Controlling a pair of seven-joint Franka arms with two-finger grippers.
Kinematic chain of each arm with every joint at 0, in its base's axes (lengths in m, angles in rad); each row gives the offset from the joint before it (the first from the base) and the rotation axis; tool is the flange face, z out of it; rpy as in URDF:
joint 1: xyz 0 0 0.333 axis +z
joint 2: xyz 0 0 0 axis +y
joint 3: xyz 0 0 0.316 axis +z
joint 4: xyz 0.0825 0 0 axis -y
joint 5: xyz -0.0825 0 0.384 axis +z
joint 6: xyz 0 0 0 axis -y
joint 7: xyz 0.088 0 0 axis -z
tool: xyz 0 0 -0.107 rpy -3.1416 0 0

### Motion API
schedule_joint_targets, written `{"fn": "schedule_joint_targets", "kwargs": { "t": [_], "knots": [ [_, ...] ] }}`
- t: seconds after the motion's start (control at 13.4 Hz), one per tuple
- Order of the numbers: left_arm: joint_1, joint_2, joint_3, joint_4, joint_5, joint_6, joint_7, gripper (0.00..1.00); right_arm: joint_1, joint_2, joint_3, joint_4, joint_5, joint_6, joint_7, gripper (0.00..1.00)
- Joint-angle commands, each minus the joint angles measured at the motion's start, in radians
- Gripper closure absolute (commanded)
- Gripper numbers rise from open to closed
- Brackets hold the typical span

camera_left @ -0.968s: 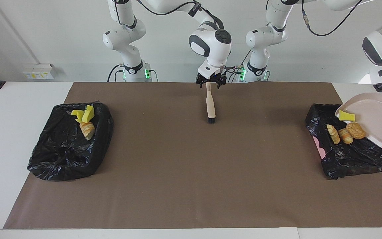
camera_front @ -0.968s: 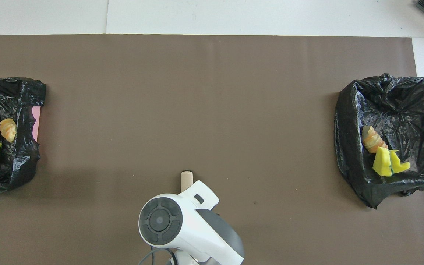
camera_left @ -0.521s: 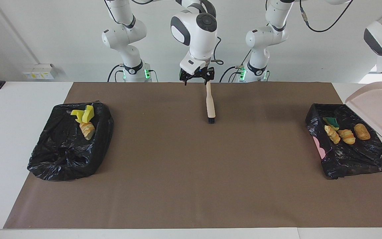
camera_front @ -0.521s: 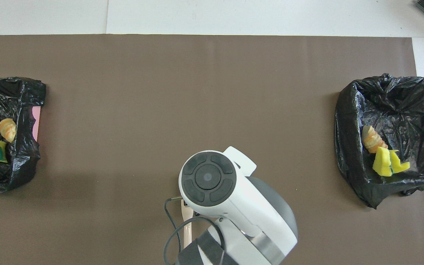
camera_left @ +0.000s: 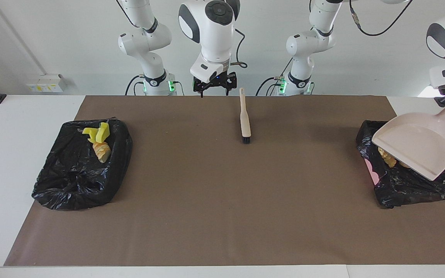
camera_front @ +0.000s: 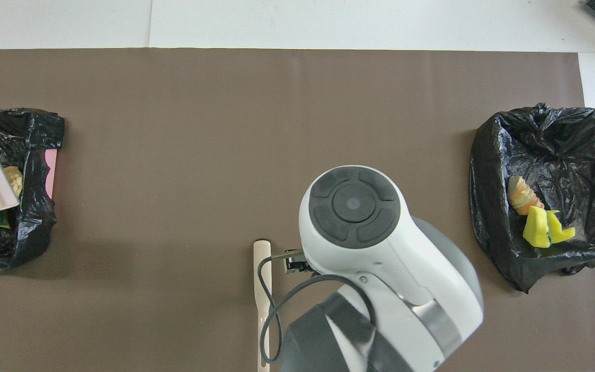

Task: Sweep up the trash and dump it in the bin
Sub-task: 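Bring the empty dustpan back toward the table center with the left gripper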

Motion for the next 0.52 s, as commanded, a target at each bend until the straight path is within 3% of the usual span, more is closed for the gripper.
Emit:
{"fn": "schedule_joint_targets", "kwargs": {
  "t": [0.0,0.45],
  "knots": [
    [-0.037,-0.025,-0.004,-0.004,-0.110,-0.041,-0.247,1.00,-0.083,0.006,0.008,0.058,-0.021,-0.049,-0.142,0.00],
    [-0.253,-0.079,-0.008,-0.124,-0.275,-0.012,-0.769,1.00,-0.235,-0.004,0.009,0.092,-0.068,-0.081,-0.390,0.00]
  ]
}}
